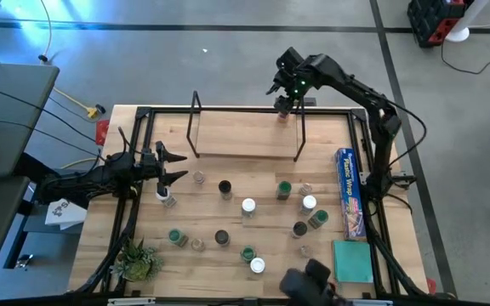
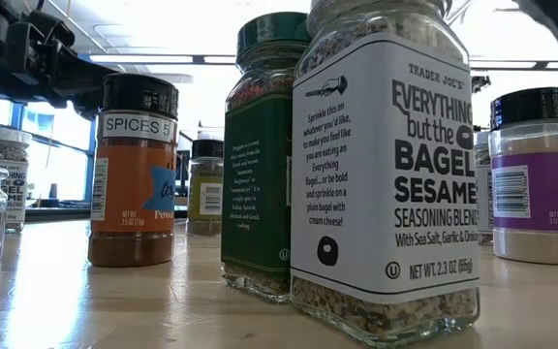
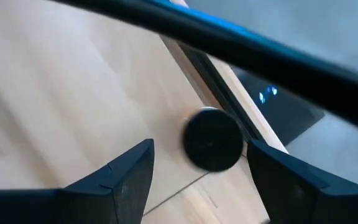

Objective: Shelf spices
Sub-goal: Put the black seasoning bottle on the shelf aligned with the other black seasoning bottle

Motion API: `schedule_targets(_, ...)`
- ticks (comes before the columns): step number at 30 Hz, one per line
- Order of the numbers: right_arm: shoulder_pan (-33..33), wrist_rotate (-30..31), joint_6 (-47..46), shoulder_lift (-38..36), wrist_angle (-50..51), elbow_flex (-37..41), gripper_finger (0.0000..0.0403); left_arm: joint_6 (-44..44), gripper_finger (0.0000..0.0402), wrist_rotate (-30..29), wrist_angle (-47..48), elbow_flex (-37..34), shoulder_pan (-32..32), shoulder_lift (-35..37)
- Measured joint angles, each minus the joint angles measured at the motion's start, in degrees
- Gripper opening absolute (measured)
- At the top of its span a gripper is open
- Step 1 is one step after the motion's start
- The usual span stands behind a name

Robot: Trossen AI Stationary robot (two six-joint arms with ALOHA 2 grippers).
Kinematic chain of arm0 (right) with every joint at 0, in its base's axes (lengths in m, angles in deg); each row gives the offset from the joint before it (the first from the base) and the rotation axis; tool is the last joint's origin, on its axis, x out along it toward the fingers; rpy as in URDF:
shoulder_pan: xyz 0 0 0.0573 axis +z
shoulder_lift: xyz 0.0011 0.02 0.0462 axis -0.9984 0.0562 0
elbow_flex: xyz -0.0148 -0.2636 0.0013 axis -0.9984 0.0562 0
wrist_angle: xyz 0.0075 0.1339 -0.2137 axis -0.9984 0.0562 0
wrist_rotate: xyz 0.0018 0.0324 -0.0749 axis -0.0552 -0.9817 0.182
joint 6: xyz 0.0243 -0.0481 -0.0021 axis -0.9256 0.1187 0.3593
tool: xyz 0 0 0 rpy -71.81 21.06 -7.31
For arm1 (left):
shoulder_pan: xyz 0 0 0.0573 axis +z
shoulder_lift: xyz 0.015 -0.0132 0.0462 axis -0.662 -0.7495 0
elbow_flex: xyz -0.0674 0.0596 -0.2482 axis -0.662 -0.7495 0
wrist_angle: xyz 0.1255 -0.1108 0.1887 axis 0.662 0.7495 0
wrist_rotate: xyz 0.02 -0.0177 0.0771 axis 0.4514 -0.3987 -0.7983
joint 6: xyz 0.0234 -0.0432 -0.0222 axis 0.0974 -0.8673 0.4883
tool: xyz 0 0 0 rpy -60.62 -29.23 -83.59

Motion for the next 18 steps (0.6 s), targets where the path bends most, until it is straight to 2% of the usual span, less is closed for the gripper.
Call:
schedule_targets(4, 6.7, -3.8, 0.0, -5.1, -1.6, 0.0, 0.0252, 0.0, 0.0232, 0.0, 0.0, 0.0, 0.0, 0.0)
schedule_targets(9, 18.1, -16.4, 1.8, -6.7, -8.8, 0.0, 0.0252, 0.1, 0.0232, 0.0, 0.0, 0.0, 0.0, 0.0)
schedule_targets(12, 24.5, -21.7, 6.7, -3.9, -14.1, 0.0, 0.0252, 0.1, 0.0232, 0.0, 0.1, 0.0, 0.0, 0.0)
schedule_targets(15, 29.6, -22.4, 9.3, 0.4, -18.5, 0.0, 0.0252, -1.3, 0.0232, 0.0, 0.2, 0.0, 0.0, 0.0)
schedule_targets(18, 32.4, -22.4, 6.9, 4.5, -23.0, 0.0, 0.0252, -4.0, 0.0232, 0.0, 0.2, 0.0, 0.0, 0.0)
